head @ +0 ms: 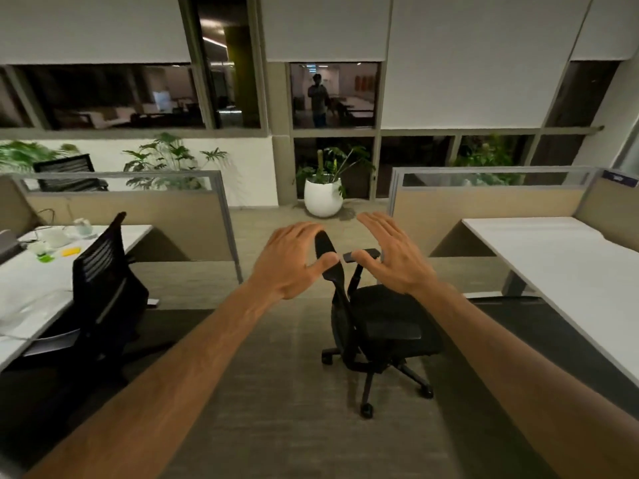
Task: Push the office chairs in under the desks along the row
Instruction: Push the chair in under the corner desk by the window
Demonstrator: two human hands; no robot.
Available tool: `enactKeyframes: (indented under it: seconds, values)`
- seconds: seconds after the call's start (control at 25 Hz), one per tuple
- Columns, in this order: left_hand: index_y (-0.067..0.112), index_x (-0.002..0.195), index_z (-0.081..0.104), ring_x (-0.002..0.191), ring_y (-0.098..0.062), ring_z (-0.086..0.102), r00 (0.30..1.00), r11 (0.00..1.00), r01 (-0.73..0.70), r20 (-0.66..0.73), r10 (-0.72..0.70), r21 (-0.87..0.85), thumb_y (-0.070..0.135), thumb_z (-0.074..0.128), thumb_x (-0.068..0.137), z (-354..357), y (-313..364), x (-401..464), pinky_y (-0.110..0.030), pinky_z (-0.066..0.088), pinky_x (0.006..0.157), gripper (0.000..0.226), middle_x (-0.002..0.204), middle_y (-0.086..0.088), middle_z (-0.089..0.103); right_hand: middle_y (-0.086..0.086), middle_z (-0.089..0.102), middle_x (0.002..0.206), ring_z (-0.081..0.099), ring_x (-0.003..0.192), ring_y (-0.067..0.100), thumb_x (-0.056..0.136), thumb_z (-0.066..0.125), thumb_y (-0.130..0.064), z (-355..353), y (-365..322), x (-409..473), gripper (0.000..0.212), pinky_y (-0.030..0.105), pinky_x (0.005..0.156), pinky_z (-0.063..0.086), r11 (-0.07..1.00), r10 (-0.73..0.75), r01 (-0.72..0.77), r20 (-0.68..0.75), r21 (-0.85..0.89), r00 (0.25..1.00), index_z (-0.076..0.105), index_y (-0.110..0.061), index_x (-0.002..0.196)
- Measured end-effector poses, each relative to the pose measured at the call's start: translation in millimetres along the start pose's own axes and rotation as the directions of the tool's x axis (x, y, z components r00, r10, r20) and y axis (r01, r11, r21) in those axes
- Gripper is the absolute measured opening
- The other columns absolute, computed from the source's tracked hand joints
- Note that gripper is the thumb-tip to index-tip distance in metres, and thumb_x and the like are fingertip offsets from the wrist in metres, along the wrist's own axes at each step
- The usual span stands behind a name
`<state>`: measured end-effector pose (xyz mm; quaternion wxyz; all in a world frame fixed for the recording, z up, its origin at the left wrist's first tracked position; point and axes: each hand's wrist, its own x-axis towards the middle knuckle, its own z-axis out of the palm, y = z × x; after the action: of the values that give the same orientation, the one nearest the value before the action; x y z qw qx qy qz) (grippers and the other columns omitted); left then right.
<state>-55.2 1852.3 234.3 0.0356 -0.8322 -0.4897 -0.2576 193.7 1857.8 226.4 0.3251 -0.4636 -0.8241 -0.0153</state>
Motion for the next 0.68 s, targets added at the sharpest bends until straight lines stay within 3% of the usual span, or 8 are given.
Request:
enactKeyframes:
  seconds: [0.2,0.36,0.68]
  values:
    - [0.019,0.154,0.039,0.145,-0.02,0.036,0.998,0.994,0.062,0.014,-0.064,0.092,0.081,0.025,0.092,12,-87,57,-0.046,0.026,0.121,0.089,0.159,-0.003,0.041,0.002,0.03,0.163,0.012,0.153,0.013,0.093,0.035,-0.072,58,33,97,0.083,0.04,0.122,0.017,0.997,-0.063,0.063,0.006,0.05,0.998,0.027,-0.02,0.158]
    - [0.02,0.154,0.038,0.145,-0.022,0.035,0.995,0.99,0.101,-0.013,-0.1,0.103,0.081,0.027,0.092,20,-141,106,-0.045,0.025,0.12,0.088,0.159,-0.004,0.04,-0.001,0.025,0.165,0.003,0.149,0.001,0.089,0.029,-0.08,91,58,172,0.089,0.038,0.12,0.014,0.994,-0.078,0.076,0.019,0.083,0.997,0.024,-0.024,0.158]
    - [0.021,0.154,0.038,0.146,-0.02,0.033,0.994,0.993,0.106,0.001,-0.106,0.06,0.084,0.024,0.092,57,-236,192,-0.046,0.025,0.121,0.09,0.16,-0.003,0.039,0.0,0.023,0.165,0.007,0.149,0.006,0.09,0.029,-0.081,161,101,271,0.088,0.038,0.119,0.014,0.993,-0.053,0.049,0.036,0.103,0.998,0.021,-0.027,0.158]
